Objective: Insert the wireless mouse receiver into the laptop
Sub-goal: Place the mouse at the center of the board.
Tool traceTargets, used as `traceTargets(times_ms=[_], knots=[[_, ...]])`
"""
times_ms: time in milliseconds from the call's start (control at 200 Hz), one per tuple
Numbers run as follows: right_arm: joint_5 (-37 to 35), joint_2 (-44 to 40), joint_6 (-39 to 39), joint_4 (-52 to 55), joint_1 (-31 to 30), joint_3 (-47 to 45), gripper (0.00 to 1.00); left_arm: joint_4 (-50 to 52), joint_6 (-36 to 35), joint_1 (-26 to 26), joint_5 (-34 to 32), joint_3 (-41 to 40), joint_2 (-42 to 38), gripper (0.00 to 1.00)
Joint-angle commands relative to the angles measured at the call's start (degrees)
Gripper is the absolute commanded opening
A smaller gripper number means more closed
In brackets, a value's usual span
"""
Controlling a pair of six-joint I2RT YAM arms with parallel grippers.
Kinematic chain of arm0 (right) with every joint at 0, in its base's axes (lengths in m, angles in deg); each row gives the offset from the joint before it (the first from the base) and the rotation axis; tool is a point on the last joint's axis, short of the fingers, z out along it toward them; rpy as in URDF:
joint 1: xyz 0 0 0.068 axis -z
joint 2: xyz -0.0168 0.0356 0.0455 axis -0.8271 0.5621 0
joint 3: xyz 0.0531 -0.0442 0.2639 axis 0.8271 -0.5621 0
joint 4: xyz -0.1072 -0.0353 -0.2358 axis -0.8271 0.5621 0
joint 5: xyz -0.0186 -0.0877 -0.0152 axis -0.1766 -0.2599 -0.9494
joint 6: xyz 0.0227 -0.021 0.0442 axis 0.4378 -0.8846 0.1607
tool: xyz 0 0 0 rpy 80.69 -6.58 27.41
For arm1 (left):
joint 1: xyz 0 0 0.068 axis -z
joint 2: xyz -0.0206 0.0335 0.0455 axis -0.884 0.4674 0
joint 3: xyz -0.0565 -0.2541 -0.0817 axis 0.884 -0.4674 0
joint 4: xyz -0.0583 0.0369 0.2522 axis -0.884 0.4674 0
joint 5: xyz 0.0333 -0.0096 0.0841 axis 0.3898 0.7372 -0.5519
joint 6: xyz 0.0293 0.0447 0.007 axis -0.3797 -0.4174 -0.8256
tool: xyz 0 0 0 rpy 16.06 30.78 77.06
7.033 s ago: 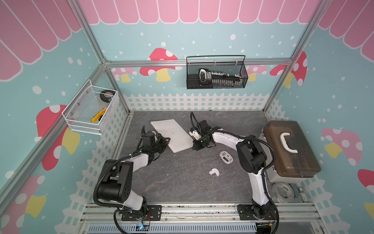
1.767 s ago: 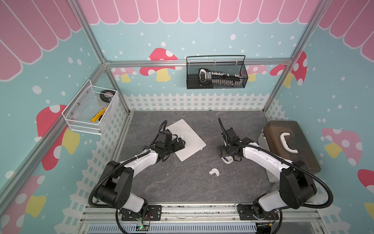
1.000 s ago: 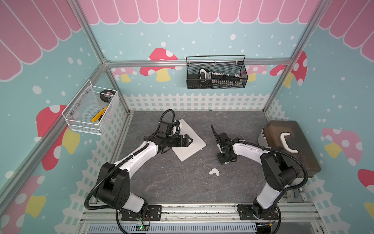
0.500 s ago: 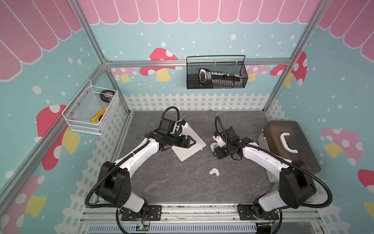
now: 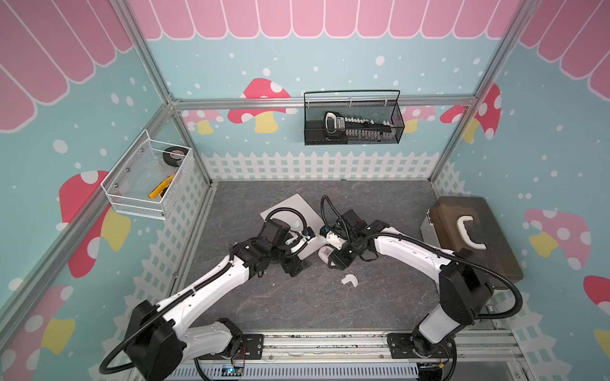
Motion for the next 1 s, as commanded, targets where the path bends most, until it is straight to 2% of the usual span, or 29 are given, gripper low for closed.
traceTargets(times_ms=[0,40,90,140,275,365,575,650,680,855,996], knots=[[-2.73,2.82,-5.01,3.45,-1.88,3.48,0.29,1.10,-1.04,0.15,-10.86,-1.72,-7.34,0.91],[-3.76,4.65,-6.07,4.20,-2.85,4.97,0.30,0.89,1.51,0.00,-12.04,-2.54,-9.97,0.92],[-4.96,6.80,-6.97,5.24,-3.85,6.57,0.31,0.26,3.41,-0.09,-14.16,-3.65,-12.77,0.99],[-6.11,8.79,-7.72,6.04,-4.84,7.72,0.32,-0.42,5.40,-0.19,-16.03,-4.36,-14.92,0.99],[-9.03,12.20,-9.28,6.99,-7.14,9.37,0.35,-0.43,7.47,-1.41,-13.61,-5.51,-18.05,0.99],[-10.22,14.53,-10.08,7.04,-8.25,10.24,0.42,0.13,6.67,-1.83,-10.00,-5.65,-18.09,0.99],[-12.78,17.72,-10.81,8.10,-10.13,12.76,0.50,2.70,2.22,-1.82,0.88,-3.97,-15.26,0.90],[-12.99,16.22,-10.83,7.86,-10.11,12.31,0.60,3.05,0.43,-1.66,4.03,-4.08,-14.59,0.88],[-13.46,15.45,-10.83,7.77,-10.15,11.85,0.64,3.32,-3.24,-1.47,5.44,-4.20,-14.45,0.87],[-13.77,7.59,-11.25,5.72,-10.02,7.36,0.78,3.35,-14.57,1.11,5.87,-4.45,-15.20,0.89],[-11.58,3.96,-9.29,4.43,-8.77,5.09,0.80,5.22,-20.14,1.14,4.82,-1.46,-13.05,0.90]])
